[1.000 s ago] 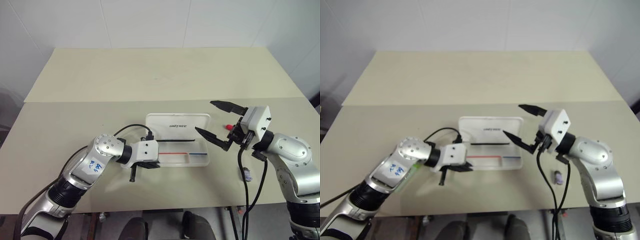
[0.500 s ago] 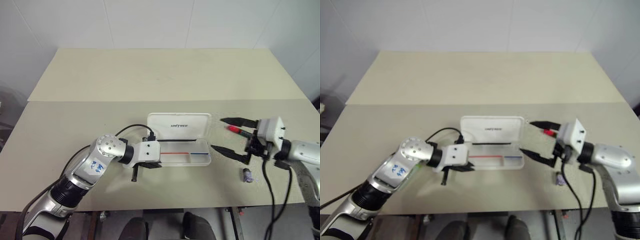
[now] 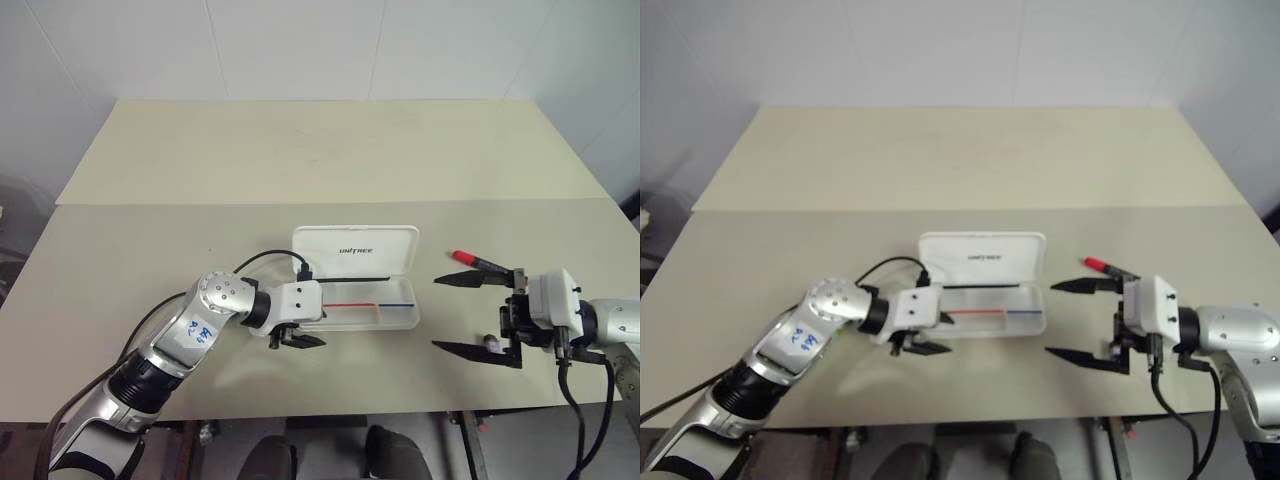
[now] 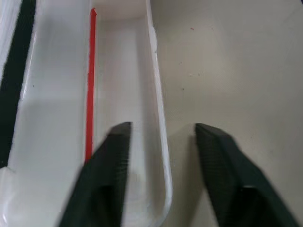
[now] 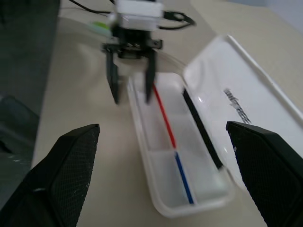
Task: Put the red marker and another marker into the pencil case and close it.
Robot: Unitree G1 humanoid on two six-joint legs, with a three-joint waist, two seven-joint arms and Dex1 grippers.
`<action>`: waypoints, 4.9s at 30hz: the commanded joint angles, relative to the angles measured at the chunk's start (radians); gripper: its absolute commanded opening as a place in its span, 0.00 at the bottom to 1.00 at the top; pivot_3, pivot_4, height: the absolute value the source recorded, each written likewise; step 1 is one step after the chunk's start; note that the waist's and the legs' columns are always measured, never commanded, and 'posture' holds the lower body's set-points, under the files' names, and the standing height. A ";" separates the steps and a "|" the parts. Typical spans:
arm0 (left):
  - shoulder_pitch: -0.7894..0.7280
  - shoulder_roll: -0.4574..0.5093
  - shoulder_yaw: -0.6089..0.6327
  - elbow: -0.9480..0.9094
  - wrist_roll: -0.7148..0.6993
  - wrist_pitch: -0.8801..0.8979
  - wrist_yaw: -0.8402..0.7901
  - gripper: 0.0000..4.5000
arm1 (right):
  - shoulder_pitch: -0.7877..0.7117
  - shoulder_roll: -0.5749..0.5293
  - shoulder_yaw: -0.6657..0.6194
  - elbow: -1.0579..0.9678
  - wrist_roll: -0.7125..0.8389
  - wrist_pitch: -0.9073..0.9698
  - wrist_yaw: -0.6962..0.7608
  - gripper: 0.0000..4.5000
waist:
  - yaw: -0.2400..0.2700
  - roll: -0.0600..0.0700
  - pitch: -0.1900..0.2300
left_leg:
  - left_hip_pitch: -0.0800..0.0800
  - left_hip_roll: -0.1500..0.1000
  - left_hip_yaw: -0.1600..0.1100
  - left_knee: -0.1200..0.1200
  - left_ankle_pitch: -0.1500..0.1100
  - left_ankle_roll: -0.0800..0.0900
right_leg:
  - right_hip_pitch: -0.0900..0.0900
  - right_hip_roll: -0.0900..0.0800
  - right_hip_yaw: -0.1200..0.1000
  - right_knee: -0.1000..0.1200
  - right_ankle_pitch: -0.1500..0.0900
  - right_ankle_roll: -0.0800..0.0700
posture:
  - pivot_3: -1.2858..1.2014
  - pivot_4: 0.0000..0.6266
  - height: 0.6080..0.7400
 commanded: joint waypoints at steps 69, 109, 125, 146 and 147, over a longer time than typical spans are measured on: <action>0.141 0.213 0.551 -0.067 -0.474 -0.141 -0.106 1.00 | -0.798 0.086 0.268 1.483 -0.608 -0.332 -0.113 0.21 | -0.064 -0.006 -0.003 | 0.004 0.002 0.006 0.001 0.002 -0.004 | 0.002 0.000 0.002 -0.001 0.008 -0.005 | 0.52 0.24 1.00; 0.314 0.298 0.680 0.146 -0.428 -0.337 -0.114 1.00 | -0.566 0.260 0.443 0.216 -0.182 0.208 -0.026 0.21 | -0.038 0.001 0.001 | -0.004 0.007 0.010 -0.002 0.001 -0.004 | -0.017 0.004 -0.001 0.002 0.008 -0.006 | 0.52 0.24 1.00; 0.398 0.271 0.693 0.041 -0.453 -0.293 -0.049 1.00 | -0.634 0.314 0.532 0.518 -0.470 -0.152 -0.045 0.26 | -0.039 0.001 0.001 | -0.003 0.010 0.013 -0.003 0.001 -0.005 | -0.018 0.007 -0.002 0.002 0.007 -0.007 | 0.52 0.24 1.00; 0.607 0.152 0.866 -0.074 -0.498 -0.271 0.120 1.00 | -0.513 0.239 0.325 0.139 0.002 0.251 0.084 1.00 | -0.037 0.001 0.001 | -0.001 0.018 0.020 -0.003 -0.003 -0.007 | -0.019 0.013 -0.002 0.002 0.006 -0.010 | 0.52 0.24 1.00; 0.632 0.133 0.885 -0.085 -0.496 -0.274 0.139 1.00 | -0.501 0.230 0.311 0.129 0.007 0.250 0.079 1.00 | -0.037 0.000 0.001 | 0.000 0.019 0.021 -0.003 -0.004 -0.007 | -0.019 0.013 -0.002 0.002 0.006 -0.010 | 0.52 0.24 1.00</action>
